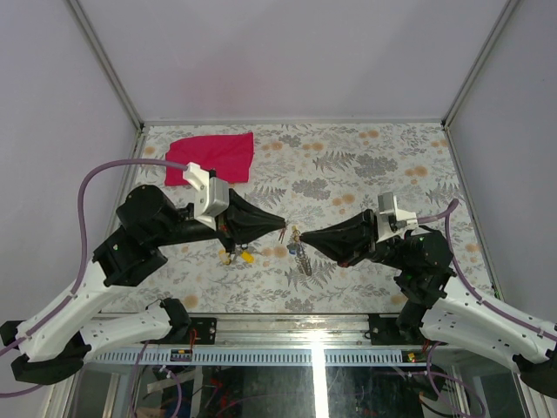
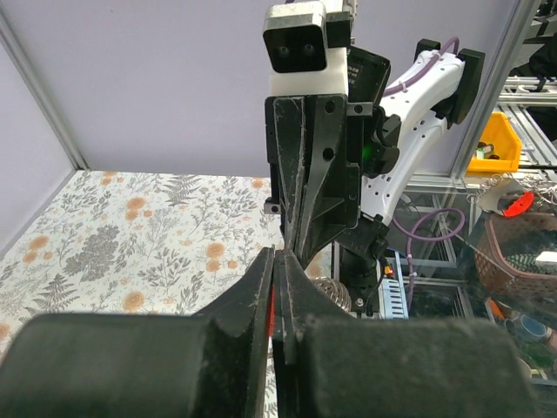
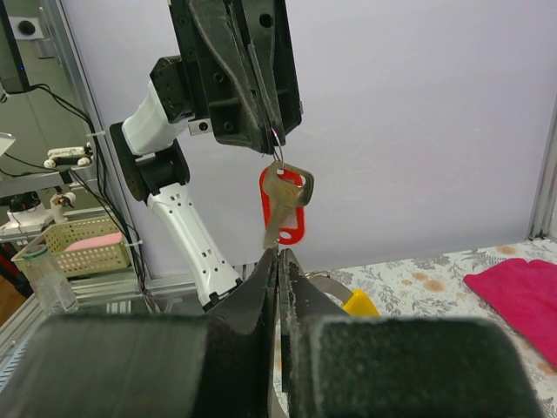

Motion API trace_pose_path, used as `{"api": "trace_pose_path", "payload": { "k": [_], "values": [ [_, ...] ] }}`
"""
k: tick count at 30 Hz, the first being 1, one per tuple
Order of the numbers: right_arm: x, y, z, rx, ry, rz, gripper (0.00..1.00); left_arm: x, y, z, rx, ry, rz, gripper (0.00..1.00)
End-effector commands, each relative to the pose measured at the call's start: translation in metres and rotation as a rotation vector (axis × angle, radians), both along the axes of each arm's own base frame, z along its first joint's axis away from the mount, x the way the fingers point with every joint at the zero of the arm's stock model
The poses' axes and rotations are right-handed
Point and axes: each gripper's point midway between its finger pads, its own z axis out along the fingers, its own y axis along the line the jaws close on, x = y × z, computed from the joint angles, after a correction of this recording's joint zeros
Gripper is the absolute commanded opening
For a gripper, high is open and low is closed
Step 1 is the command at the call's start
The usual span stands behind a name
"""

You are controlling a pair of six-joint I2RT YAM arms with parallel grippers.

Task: Put the keys on the keyring

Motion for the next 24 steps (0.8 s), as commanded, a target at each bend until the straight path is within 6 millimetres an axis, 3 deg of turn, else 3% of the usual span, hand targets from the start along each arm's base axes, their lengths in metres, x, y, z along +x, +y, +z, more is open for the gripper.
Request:
{"api": "trace_pose_path", "payload": {
  "k": [1, 13, 24],
  "values": [
    [-0.008, -0.013, 0.032, 0.064, -0.092, -0.017, 0.0, 0.003, -0.001, 0.016, -0.059, -0.027, 0.018, 0.01],
    [-0.002, -0.012, 0.025, 0.014, -0.069, -0.051, 0.0, 0.006, -0.006, 0.011, -0.034, -0.009, 0.011, 0.0],
    [-0.019, -0.013, 0.034, 0.03, -0.086, 0.037, 0.0, 0.004, -0.006, 0.014, -0.028, -0.018, -0.004, 0.0]
  ]
}}
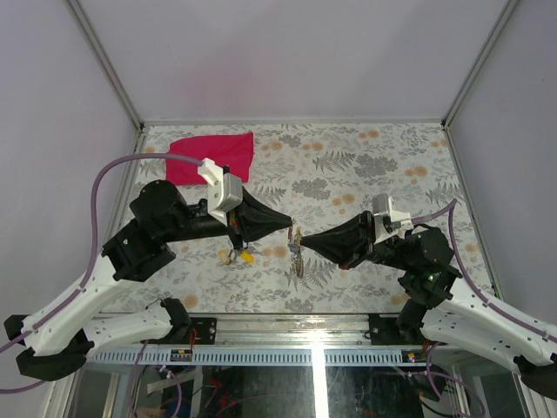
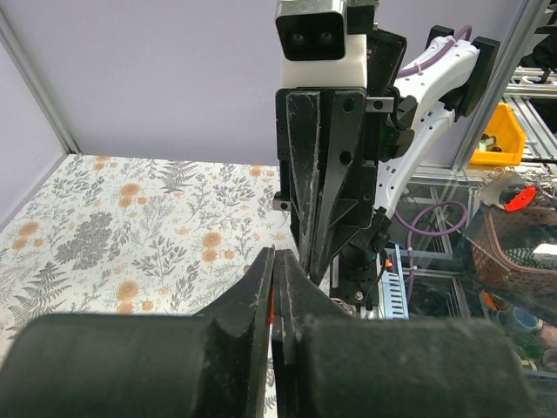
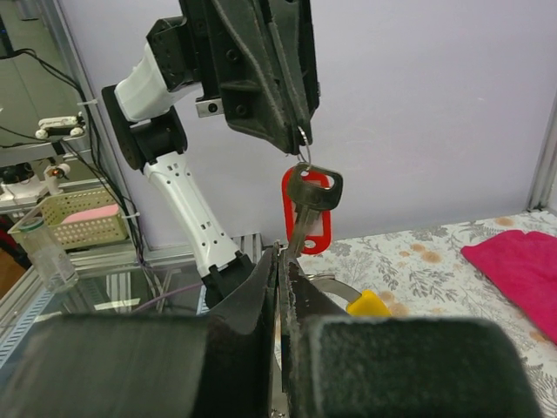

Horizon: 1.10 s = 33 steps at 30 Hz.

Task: Put the keys on the keyring

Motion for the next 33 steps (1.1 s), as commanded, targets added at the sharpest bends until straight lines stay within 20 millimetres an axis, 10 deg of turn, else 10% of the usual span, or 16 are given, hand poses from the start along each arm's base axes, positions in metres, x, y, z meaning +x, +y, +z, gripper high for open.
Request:
{"api": "trace_pose_path", "payload": {
  "k": [1, 33],
  "values": [
    [-0.023, -0.014, 0.051, 0.138, -0.098, 0.072, 0.0, -0.007, 0.005, 0.026, -0.065, -0.051, -0.012, 0.0],
    [-0.013, -0.011, 0.075, 0.279, -0.037, 0.076, 0.0, -0.026, 0.001, 0.017, -0.043, -0.061, -0.138, 0.0]
  ]
}}
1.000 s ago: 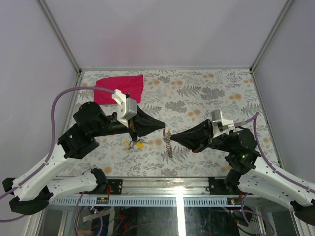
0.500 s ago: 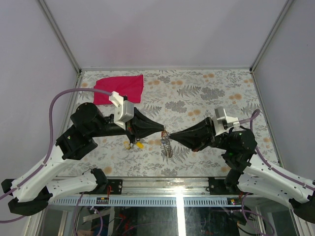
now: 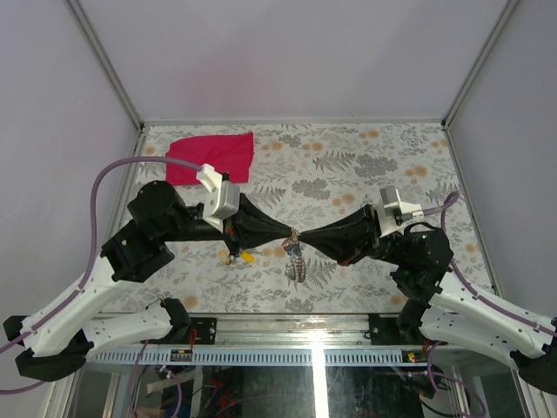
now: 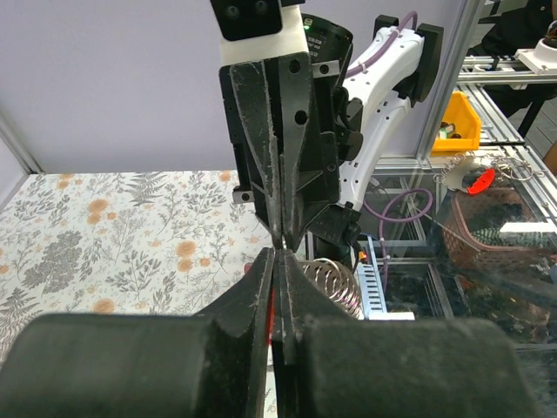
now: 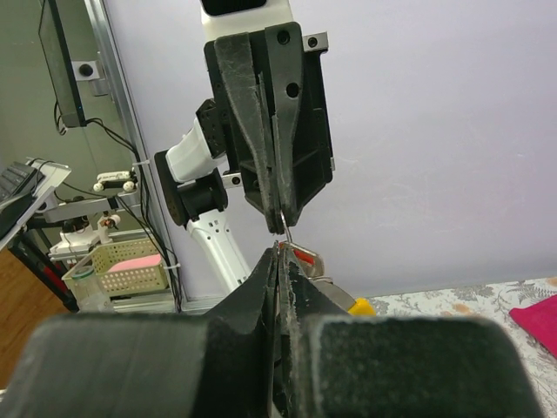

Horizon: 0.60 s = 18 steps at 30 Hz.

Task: Put the keys on the keyring

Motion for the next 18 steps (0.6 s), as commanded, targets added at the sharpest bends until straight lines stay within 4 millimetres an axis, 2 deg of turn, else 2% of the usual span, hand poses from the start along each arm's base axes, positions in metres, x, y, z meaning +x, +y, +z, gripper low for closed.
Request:
{"api": "trace_pose_path", "payload": {
  "k": [1, 18],
  "values": [
    [-0.0023, -0.0133, 0.0387, 0.122, -0.047, -0.026, 0.0, -0.0061, -0.0009, 0.014, -0.038, -0.035, -0.035, 0.0],
    [0.0065, -0.0191, 0.0377, 0.144, -0.01, -0.079, 0.0, -0.0094, -0.0008, 0.0145, -0.033, -0.037, -0.055, 0.0]
  ]
}}
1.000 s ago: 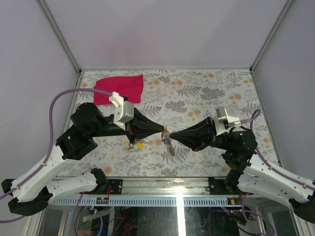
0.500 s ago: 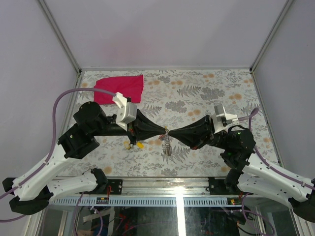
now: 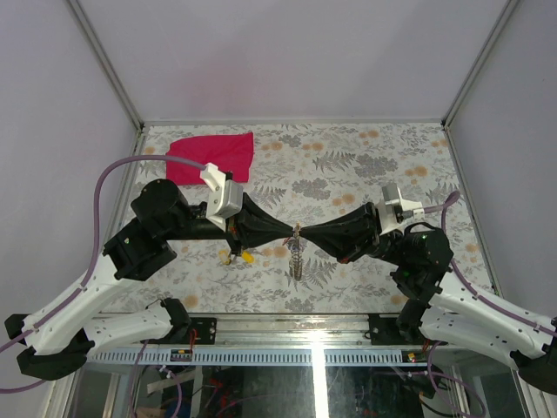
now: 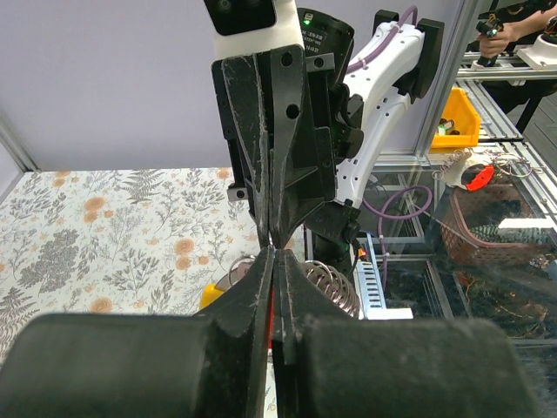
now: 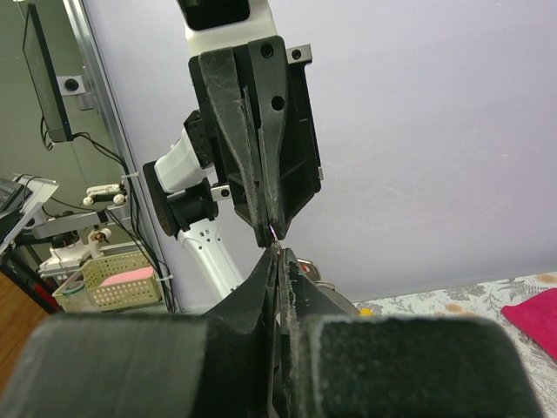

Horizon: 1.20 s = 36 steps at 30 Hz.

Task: Put the keys on the keyring

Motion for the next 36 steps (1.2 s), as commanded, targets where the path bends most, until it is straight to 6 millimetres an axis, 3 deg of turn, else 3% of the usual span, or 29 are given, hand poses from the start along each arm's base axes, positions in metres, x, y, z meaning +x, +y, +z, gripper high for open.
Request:
{"api": "trace_pose_path", "payload": {
  "k": [1, 36],
  "values": [
    [-0.002, -0.021, 0.038, 0.136, -0.045, -0.049, 0.0, -0.008, 0.003, 0.018, -0.044, -0.04, -0.03, 0.0],
    [0.016, -0.038, 0.045, 0.2, 0.034, -0.168, 0.0, -0.001, 0.0, 0.007, -0.001, -0.033, -0.004, 0.0]
  ]
}}
